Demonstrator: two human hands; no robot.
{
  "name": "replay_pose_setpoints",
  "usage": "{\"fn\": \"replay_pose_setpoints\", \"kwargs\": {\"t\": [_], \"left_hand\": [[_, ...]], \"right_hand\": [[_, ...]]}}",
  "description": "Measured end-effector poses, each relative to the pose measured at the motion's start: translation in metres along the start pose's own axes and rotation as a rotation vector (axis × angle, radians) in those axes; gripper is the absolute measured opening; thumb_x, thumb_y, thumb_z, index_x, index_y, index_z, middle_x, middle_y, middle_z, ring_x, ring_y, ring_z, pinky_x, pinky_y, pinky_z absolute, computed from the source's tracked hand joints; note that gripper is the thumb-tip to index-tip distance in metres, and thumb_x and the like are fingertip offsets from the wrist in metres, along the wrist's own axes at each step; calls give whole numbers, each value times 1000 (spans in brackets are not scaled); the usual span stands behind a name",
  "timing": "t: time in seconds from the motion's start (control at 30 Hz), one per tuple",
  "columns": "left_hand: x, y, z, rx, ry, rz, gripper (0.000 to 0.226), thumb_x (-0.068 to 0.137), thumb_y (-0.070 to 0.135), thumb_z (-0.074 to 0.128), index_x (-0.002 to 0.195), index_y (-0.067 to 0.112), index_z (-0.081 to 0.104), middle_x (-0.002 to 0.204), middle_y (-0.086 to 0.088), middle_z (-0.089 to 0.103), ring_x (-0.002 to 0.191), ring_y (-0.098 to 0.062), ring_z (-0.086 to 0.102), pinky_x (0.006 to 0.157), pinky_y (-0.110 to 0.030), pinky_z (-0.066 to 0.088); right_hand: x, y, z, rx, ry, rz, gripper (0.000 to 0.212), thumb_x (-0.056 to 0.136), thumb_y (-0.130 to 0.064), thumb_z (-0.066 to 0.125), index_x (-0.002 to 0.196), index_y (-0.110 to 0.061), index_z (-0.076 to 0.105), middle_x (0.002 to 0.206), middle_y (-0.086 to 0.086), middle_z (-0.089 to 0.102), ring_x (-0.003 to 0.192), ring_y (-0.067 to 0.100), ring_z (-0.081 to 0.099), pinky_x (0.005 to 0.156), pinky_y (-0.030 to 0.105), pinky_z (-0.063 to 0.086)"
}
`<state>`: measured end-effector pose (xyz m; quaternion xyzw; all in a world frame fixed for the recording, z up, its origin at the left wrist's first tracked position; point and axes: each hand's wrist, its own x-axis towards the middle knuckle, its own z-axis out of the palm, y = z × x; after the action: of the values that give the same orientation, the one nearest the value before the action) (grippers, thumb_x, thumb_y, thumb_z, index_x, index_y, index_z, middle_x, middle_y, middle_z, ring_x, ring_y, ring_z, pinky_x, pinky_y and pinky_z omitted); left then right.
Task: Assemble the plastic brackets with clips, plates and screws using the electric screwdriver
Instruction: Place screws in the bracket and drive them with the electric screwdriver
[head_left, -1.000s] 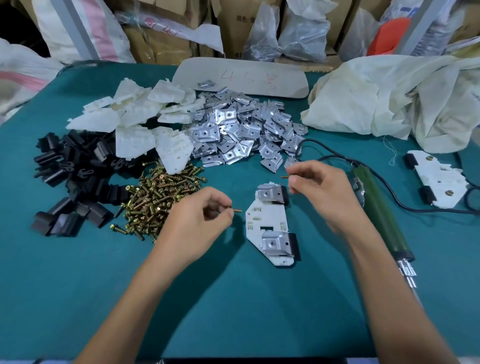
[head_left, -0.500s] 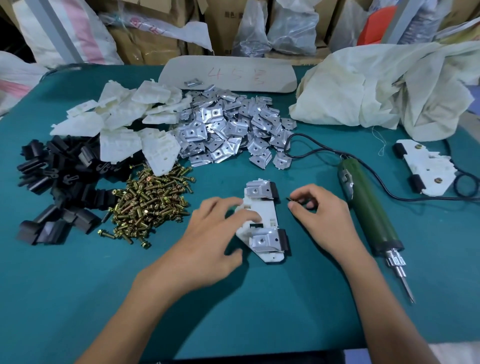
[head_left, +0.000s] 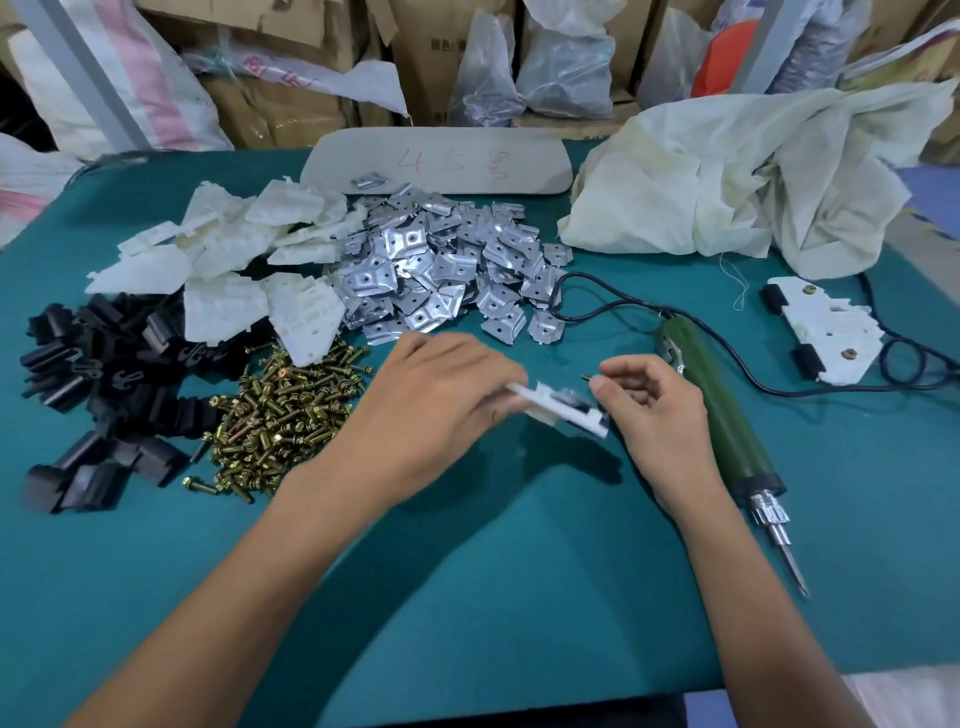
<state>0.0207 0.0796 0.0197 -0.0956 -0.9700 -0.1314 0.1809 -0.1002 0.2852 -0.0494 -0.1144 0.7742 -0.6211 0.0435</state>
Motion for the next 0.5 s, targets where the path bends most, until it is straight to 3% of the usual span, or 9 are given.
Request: {"fn": "replay_pose_setpoints", "kwargs": {"t": [0.07,0.17,0.33,0.43,0.5], "left_hand": [[9,1,-7,-156,-17,-81,30,103,47,42,104,28,66,89,17,63,84,-7,57,78,-34,42],[15,0,-12,-403,-78,-164,28,105,44,40,95,26,59,74,15,59,66,1,52,59,-15,35],[25,8,8,-371,-420,-247,40,106,48,35,81,20,48,67,7,46,60,-6,42,56,-27,29],[32,12,25,-339,-500,-299,45,106,49,35,74,19,42,68,4,44,62,-10,40,57,-31,27],[36,11,30,-315,-498,-311,48,105,52,37,76,16,49,68,3,48,62,-11,44,57,-31,29]], "right_hand": [[0,0,0,30,0,2,19,89,-9,76,91,-26,70,90,-3,72,80,11,62,79,29,53],[0,0,0,50,-2,5,20,88,-7,76,91,-26,70,92,-1,72,81,12,63,81,30,55],[1,3,0,25,8,4,14,89,-17,78,92,-28,70,88,-11,72,79,3,63,77,19,52],[1,3,0,16,3,1,13,89,-19,78,92,-29,70,86,-16,72,78,0,63,75,14,50],[0,2,0,8,0,-8,11,91,-20,76,92,-29,70,86,-18,72,78,-2,63,76,15,50]]}}
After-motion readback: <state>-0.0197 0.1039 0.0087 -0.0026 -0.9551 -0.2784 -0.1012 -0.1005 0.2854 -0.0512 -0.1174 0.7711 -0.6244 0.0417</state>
